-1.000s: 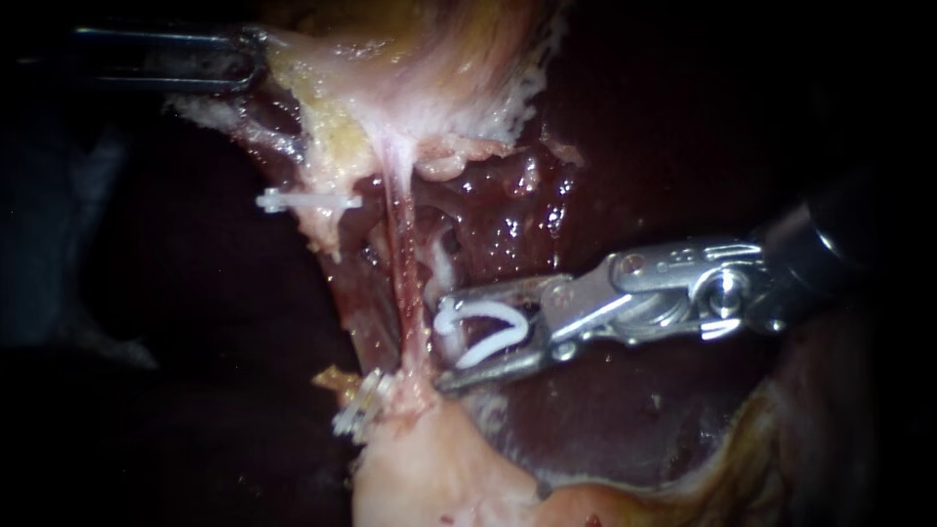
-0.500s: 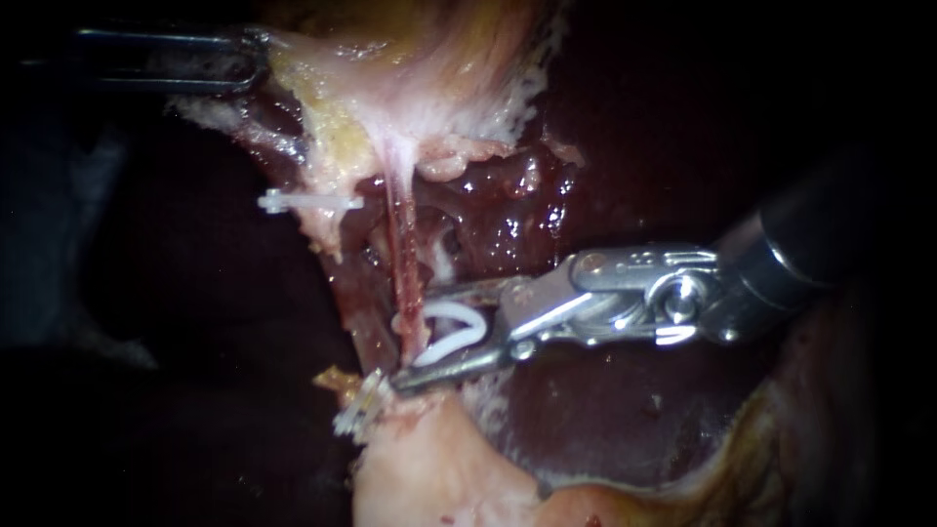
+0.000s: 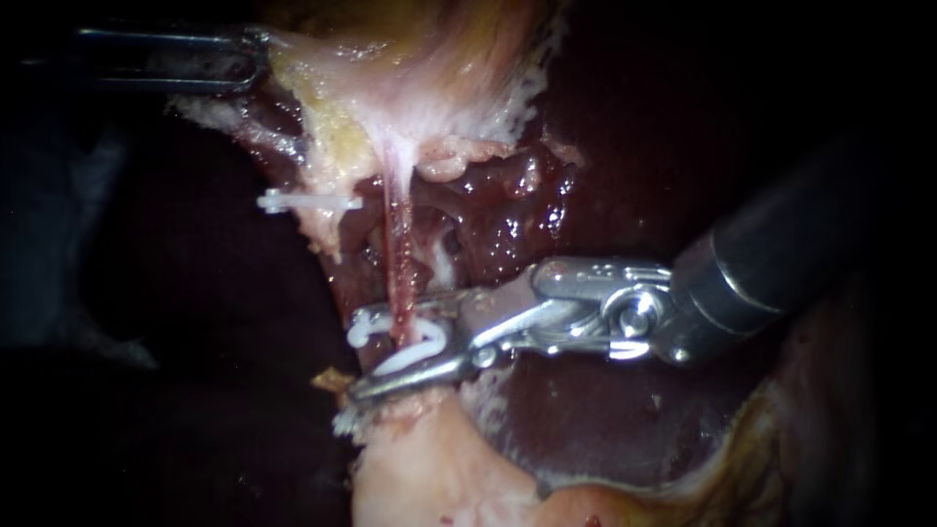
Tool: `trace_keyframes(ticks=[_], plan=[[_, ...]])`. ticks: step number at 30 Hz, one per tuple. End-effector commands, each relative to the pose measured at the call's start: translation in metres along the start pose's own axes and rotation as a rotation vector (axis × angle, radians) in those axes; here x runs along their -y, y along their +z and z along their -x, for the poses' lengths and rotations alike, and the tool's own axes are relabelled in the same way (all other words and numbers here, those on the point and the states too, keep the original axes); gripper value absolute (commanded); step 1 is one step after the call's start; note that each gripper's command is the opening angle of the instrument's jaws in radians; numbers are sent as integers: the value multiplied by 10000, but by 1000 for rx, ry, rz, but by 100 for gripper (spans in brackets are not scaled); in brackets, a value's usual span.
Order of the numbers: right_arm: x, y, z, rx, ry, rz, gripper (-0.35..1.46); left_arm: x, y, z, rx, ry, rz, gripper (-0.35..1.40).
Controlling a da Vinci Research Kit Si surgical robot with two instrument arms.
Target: Clipping first clip right tube
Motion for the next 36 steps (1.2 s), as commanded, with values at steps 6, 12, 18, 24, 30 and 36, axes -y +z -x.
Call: trace_keyframes(ticks=[6,12,18,24,30,36], plan=[[3,1,1,-2,13,-15,47,1,0,1,0,1,0,-35],[13,5,5,5,23,-53,47,1,0,1,0,1,0,-35],[22,10,7,5,19,-84,47,2,1,1,0,1,0,-35],[41,14,4,-25,21,-108,47,2,0,1,0,1,0,-35],[61,18,-3,-28,17,-137,46,2,0,1,0,1,0,-35],[69,13,-11,-24,14,-175,46,2,0,1,0,1,0,-35]])
